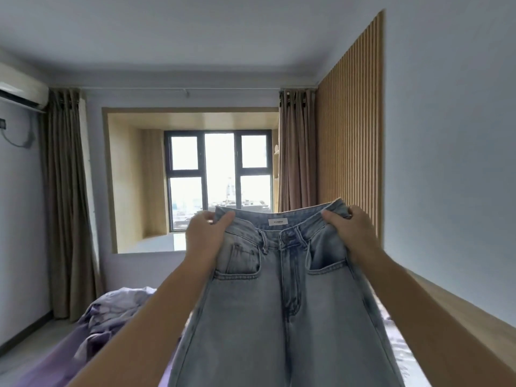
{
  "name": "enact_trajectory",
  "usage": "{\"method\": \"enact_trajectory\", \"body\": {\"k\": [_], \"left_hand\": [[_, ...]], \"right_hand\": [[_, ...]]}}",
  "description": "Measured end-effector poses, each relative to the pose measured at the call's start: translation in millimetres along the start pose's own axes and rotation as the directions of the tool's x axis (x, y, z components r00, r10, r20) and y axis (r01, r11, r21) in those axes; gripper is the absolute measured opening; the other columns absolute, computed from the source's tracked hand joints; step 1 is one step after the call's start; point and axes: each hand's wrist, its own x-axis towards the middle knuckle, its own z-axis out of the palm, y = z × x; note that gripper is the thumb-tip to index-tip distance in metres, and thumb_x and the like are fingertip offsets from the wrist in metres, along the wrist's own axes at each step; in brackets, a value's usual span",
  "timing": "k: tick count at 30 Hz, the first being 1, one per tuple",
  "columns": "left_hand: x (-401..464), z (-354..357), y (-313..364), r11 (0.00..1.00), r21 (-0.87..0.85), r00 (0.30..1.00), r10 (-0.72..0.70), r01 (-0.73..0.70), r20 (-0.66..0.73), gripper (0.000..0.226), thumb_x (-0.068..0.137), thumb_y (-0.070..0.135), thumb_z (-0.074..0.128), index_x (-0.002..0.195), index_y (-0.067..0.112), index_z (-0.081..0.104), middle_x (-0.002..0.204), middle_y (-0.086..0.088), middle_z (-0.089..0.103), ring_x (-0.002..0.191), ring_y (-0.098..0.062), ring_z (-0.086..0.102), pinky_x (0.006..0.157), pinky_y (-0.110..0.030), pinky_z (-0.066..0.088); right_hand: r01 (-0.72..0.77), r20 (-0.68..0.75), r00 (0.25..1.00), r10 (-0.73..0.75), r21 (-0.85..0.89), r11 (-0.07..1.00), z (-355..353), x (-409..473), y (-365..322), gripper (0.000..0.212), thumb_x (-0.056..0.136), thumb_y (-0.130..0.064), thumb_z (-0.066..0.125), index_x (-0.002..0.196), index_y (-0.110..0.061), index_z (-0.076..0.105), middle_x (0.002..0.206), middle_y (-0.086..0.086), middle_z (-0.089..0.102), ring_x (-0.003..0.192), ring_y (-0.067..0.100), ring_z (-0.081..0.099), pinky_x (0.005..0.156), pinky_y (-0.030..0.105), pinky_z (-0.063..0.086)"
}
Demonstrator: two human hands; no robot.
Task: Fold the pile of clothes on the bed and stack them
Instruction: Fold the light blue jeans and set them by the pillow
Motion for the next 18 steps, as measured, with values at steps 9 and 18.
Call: {"method": "enact_trajectory", "body": {"k": [9, 18], "left_hand": [[-47.2, 35.5, -5.9, 0.995, -0.102, 0.992, -0.002, 0.015, 0.127, 0.021, 0.079, 0.031, 0.076, 0.094, 0.016, 0.073, 0.084, 0.000, 0.073, 0.079, -0.015, 0.070, 0.076, -0.045, 0.058], [-51.9, 25.2, -15.7, 0.945, -0.314, 0.977, -0.031, 0.098, 0.212, 0.020, 0.081, 0.036, 0.074, 0.093, 0.021, 0.070, 0.082, 0.003, 0.073, 0.077, -0.014, 0.070, 0.067, -0.025, 0.058]], "right_hand": [[-0.011, 0.239, 0.970, -0.042, 0.216, 0.976, 77.0, -77.2, 2.7, 0.027, 0.076, -0.024, 0.079, 0.095, -0.026, 0.060, 0.085, -0.004, 0.072, 0.078, 0.009, 0.070, 0.067, 0.029, 0.058], [0.091, 0.500, 0.824, -0.266, 0.347, 0.933, 82.0, -94.2, -1.5, 0.051, 0.091, 0.011, 0.041, 0.128, -0.019, 0.057, 0.114, -0.004, 0.070, 0.107, 0.013, 0.064, 0.082, 0.023, 0.054]]}}
